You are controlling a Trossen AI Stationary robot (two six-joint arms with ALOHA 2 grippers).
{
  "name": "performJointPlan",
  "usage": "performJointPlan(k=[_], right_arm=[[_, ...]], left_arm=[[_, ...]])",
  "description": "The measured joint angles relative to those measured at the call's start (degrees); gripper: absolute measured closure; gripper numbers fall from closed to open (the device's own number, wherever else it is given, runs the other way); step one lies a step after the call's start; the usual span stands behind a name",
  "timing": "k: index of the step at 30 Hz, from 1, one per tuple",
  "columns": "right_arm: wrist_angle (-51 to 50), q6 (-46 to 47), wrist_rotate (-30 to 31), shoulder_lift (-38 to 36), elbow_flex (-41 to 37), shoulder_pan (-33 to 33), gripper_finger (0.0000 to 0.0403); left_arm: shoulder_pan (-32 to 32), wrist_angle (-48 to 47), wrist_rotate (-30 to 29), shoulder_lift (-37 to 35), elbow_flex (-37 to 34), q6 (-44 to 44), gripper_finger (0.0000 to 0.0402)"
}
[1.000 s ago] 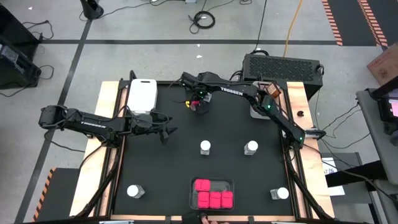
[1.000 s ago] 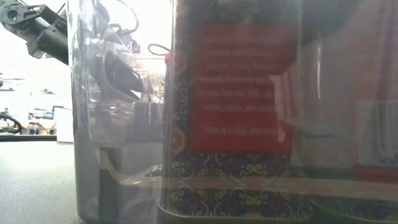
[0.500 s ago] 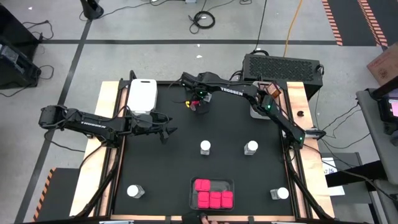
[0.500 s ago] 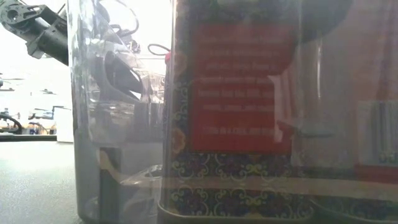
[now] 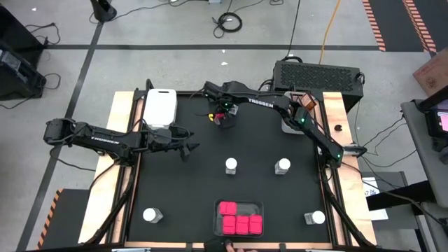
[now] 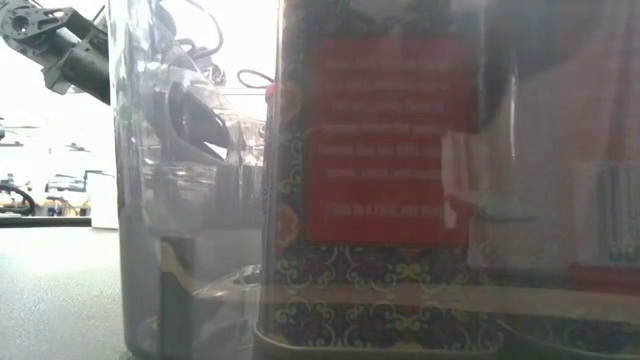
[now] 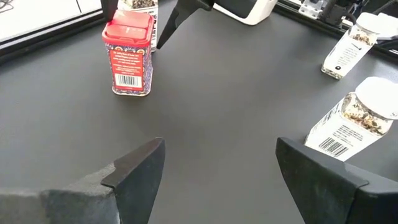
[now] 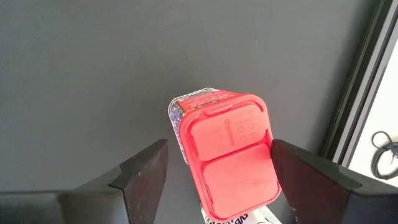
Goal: Sort spices by type
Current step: Put the red seasoning can into the black bin
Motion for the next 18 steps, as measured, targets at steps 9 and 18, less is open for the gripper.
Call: performJointPlan(k=[9, 18], right_arm=[[-0.68, -0.36, -0.17, 0.0, 0.0, 0.0, 0.0124], [-1.34, -1.95, 0.02, -0.02, 0.0, 0.35, 0.0124]], left_arm=[[0.01, 0.02, -0.23, 0.0, 0.0, 0.04, 0.0091], [0.02, -0.09, -0.28, 0.0, 0.0, 0.82, 0.0091]])
